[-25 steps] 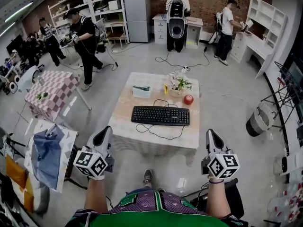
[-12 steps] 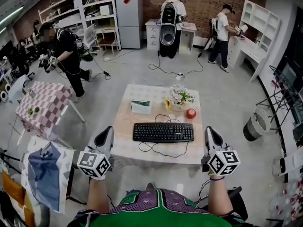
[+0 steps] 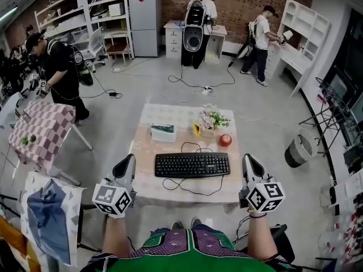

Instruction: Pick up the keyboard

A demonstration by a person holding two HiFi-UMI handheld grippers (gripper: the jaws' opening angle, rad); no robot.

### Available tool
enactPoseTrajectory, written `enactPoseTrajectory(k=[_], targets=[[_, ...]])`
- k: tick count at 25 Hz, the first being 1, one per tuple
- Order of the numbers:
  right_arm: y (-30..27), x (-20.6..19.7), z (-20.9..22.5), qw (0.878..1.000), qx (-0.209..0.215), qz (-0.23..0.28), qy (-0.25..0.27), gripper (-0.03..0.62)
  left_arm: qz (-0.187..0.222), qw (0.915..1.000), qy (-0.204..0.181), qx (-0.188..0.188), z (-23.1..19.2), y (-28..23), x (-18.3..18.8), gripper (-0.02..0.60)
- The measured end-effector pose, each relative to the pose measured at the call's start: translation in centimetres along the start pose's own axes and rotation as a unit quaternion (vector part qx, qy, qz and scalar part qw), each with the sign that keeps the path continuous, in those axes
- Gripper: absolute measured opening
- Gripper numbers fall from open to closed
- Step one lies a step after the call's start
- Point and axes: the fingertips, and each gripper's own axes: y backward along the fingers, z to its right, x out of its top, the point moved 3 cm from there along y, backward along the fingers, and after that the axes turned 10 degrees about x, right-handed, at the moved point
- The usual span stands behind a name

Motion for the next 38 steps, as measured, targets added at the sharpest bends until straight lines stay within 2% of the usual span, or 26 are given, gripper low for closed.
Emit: enactPoseTrajectory(k=[5, 8, 9, 10, 13, 14, 16, 23, 27, 32, 38], targets=[[-1.6, 0.2, 1.4, 1.0, -0.002, 0.004, 0.013, 0.0, 0.011, 0.9997, 0.021, -0.008, -0.4, -2.4, 0.3, 0.018], [-2.5, 0.6, 2.3, 1.0, 0.002, -0.002, 0.025, 0.002, 0.007, 0.9998, 0.017, -0.006, 0.1, -3.8, 0.5, 0.02], [-2.8, 0.8, 2.6, 1.0, 0.007, -0.003, 0.029, 0.031, 0.007, 0.9999, 0.014, -0.007, 0.3, -4.3, 0.7, 0.021], [-3.1, 0.8, 2.8, 0.999, 0.014, -0.006, 0.031, 0.091, 0.007, 0.9998, 0.014, -0.01, 0.4, -4.9, 0.8, 0.04], [-4.1, 0.1, 2.8, 0.998, 0.033, -0.025, 0.039, 0.195, 0.006, 0.9992, 0.027, -0.028, 1.0, -6.3, 0.6, 0.224], [-4.4, -0.4, 2.8, 0.998, 0.039, -0.034, 0.041, 0.242, 0.004, 0.999, 0.03, -0.033, 1.2, -6.7, 0.3, 0.252], [-4.9, -1.3, 2.9, 0.997, 0.047, -0.051, 0.037, 0.278, -0.004, 0.9988, 0.03, -0.039, 1.4, -7.4, -0.5, 0.27], [-5.6, -4.6, 5.5, 0.996, 0.038, -0.086, 0.006, 0.282, -0.052, 0.9975, 0.025, -0.042, 2.2, -8.8, -4.4, 0.272], [-6.6, -7.1, 7.1, 0.993, 0.032, -0.109, -0.011, 0.281, -0.086, 0.9949, 0.034, -0.039, 1.8, -9.8, -7.6, 0.27], [-7.8, -11.3, 9.5, 0.986, 0.036, -0.153, -0.049, 0.281, -0.129, 0.9903, 0.043, -0.031, 2.1, -10.7, -11.5, 0.27], [-9.8, -15.9, 11.7, 0.976, 0.043, -0.203, -0.069, 0.281, -0.179, 0.9826, 0.044, -0.021, 2.1, -12.1, -16.0, 0.27]])
